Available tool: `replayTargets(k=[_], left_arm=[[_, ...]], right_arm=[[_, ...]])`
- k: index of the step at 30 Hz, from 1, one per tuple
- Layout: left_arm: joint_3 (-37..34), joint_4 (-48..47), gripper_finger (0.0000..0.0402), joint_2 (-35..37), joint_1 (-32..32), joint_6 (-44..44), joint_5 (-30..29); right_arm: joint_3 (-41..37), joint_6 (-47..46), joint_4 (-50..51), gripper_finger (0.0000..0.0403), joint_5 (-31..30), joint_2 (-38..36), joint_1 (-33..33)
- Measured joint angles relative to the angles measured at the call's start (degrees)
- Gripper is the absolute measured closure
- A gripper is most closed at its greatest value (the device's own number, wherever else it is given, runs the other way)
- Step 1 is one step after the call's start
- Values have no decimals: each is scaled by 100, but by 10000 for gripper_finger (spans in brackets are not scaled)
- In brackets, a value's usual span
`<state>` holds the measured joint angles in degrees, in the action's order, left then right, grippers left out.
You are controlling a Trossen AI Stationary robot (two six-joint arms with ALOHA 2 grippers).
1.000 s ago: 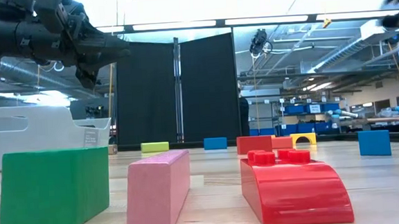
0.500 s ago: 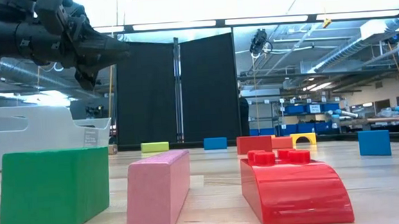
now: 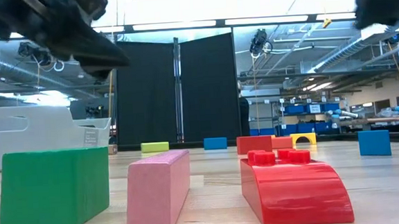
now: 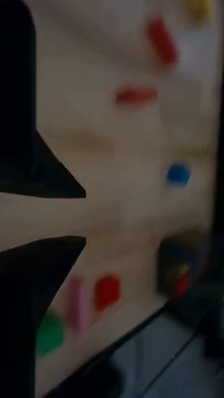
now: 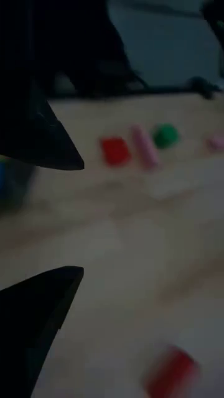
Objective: Sort blocks by size
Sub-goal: Put the green block into the grey bin
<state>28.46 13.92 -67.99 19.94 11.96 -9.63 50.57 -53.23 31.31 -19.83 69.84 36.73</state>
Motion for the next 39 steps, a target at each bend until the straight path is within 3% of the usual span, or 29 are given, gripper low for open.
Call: replayTargets(k=[5,8,14,19,34,39], left_arm=[[963,-691,226,-1028,682,-152,35],[1470,-1061,186,-1659,1019,-145,33],[2357,-1536,111,-2732,1393,161,23],[2798,-1650,72,-3346,1534,529,-9],[3382,-1636,63,-4454,1731,1430,-303],[3385,-1686,101,-4469,1735,1614,-493]], right_arm=[[0,1129,-284,137,-1223,-96,-201],[0,2031,-847,145,-1640,-96,-411],[0,3631,-2132,159,-1643,-93,-933],[0,4166,-2629,162,-1318,-93,-1205],[0,4142,-2691,170,-1096,-90,-1243],[0,4142,-2705,173,-1096,-91,-1243]])
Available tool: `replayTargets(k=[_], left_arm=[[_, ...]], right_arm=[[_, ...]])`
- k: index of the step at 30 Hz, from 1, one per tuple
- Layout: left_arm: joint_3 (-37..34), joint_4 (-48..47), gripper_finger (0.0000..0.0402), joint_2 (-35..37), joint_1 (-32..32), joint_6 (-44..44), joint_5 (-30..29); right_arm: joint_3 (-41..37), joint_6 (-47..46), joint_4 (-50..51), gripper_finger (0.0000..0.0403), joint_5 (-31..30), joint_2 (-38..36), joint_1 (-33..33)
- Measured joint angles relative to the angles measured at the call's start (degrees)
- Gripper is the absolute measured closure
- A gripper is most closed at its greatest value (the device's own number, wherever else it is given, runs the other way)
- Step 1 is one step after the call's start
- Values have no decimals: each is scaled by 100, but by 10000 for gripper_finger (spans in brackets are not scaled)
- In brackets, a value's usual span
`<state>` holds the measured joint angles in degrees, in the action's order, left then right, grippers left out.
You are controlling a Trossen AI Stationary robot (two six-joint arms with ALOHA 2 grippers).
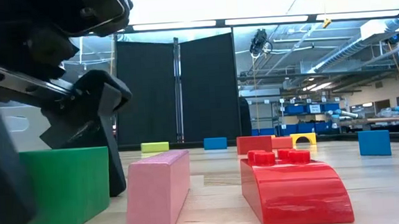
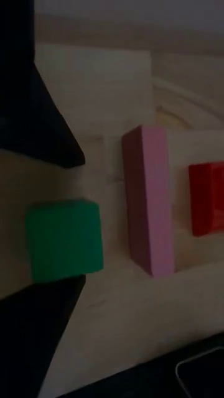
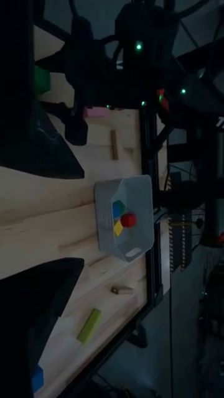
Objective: Sort blocks by size
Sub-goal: Put the green block into the grey bin
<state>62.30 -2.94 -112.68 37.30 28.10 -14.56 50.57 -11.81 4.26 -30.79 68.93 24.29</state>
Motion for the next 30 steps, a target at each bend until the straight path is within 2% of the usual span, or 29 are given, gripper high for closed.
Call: replayTargets(k=[3,7,11,13,16,20,23,25,30], left_arm=[[-4,-63,161,-4,-2,51,-71],[-6,-169,267,30,-11,34,-84],[-57,-122,263,268,-63,-154,-105],[-68,-157,263,630,-130,-254,-289],[-84,-425,263,1345,-277,-383,-901],[-480,-1311,263,2420,-509,-323,-1947],[-1046,-1643,263,3427,-647,150,-2878],[-1562,-1906,263,4034,-783,587,-3235],[-2748,-2247,263,5401,-1339,1815,-3477]], right_arm=[[0,0,1,175,0,1,0],[0,-1,5,178,0,-1,0],[0,0,21,181,0,-1,0],[0,10,23,182,0,1,0],[0,30,23,184,0,-1,0],[0,100,14,186,0,2,0],[0,109,13,186,0,1,0],[0,117,11,185,0,-1,0],[0,146,10,190,0,2,-9]])
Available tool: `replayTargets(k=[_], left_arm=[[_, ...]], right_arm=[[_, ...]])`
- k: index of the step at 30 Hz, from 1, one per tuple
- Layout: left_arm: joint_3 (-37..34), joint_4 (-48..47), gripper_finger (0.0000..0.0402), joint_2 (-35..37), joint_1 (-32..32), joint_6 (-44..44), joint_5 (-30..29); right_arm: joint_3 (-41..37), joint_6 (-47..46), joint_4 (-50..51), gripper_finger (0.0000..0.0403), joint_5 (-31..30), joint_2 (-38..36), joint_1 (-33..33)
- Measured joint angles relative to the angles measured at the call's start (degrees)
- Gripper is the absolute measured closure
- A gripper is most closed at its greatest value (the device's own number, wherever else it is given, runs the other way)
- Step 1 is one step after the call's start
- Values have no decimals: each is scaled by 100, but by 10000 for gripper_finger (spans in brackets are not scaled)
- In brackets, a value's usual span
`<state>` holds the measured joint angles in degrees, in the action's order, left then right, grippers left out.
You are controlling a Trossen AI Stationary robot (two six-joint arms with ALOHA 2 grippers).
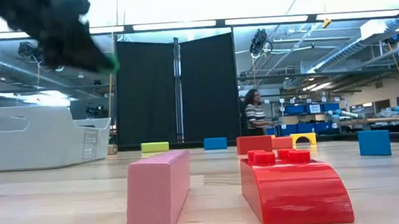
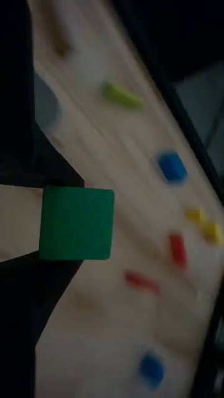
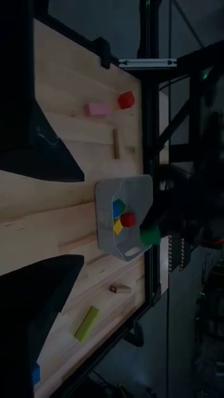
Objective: Sort blocks by size
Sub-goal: Put the green block into the grey bin, then put the top right orange block into the black bin
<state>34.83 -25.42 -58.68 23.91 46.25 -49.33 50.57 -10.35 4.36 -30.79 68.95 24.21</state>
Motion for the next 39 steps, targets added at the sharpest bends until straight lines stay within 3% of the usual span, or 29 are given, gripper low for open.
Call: replayTargets(k=[6,12,19,23,31,39], left_arm=[[-934,-116,263,799,-686,711,189],[-1411,-12,260,828,-1126,995,765],[-1449,296,117,811,-1159,797,696],[-1341,652,78,811,-1119,308,529],[-1109,2833,96,811,-645,-1890,351],[-1101,3508,130,893,-384,-2512,400]], right_arm=[[0,2,2,192,0,0,-2],[0,2,2,193,-4,2,-2],[0,2,2,193,-7,2,-9],[0,-20,2,195,-36,8,-9],[-1,-420,234,194,-484,551,-377],[-7,-1075,1094,184,124,1173,-1503]])
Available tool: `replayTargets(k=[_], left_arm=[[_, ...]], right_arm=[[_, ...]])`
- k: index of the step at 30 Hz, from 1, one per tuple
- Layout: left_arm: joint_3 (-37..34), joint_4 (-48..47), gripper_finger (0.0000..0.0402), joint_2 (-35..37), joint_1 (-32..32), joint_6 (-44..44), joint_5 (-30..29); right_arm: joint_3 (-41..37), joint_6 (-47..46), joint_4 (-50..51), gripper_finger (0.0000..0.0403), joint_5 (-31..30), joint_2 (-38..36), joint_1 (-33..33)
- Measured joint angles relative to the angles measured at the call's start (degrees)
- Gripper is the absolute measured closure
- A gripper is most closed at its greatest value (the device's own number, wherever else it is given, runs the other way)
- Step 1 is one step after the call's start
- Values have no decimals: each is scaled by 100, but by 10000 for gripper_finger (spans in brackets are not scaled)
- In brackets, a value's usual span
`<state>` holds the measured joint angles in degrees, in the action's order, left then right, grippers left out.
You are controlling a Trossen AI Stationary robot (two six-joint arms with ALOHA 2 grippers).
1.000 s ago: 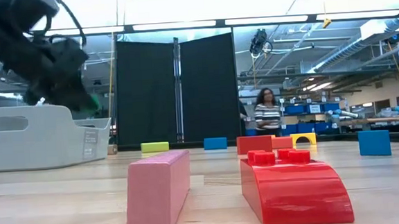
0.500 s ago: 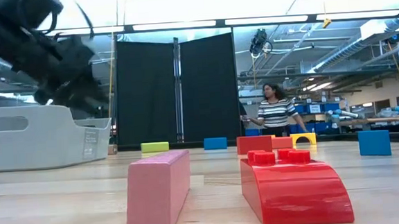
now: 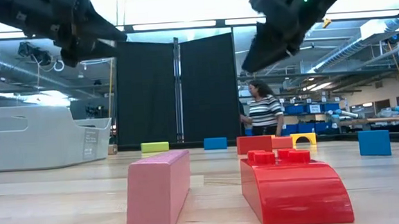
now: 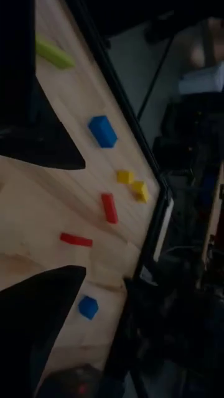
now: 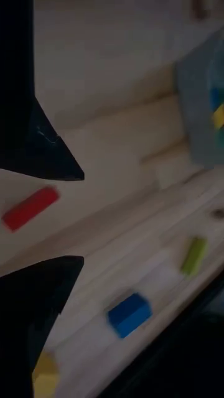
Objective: Sort blocks by size
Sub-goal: Put the top right orange block into the black bin
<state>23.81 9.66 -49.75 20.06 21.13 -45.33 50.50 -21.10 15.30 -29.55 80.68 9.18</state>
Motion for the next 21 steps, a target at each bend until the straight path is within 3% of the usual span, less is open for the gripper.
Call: replayTargets(k=[6,12,21], left_arm=[[0,-141,144,301,119,-137,93],[-2,-249,147,362,139,-143,104],[-2,-359,147,364,141,-123,104]], right_arm=[[2,-488,877,165,525,-85,-1088],[2,-187,1323,145,1183,176,-2048],[2,441,1373,137,1637,1021,-2591]])
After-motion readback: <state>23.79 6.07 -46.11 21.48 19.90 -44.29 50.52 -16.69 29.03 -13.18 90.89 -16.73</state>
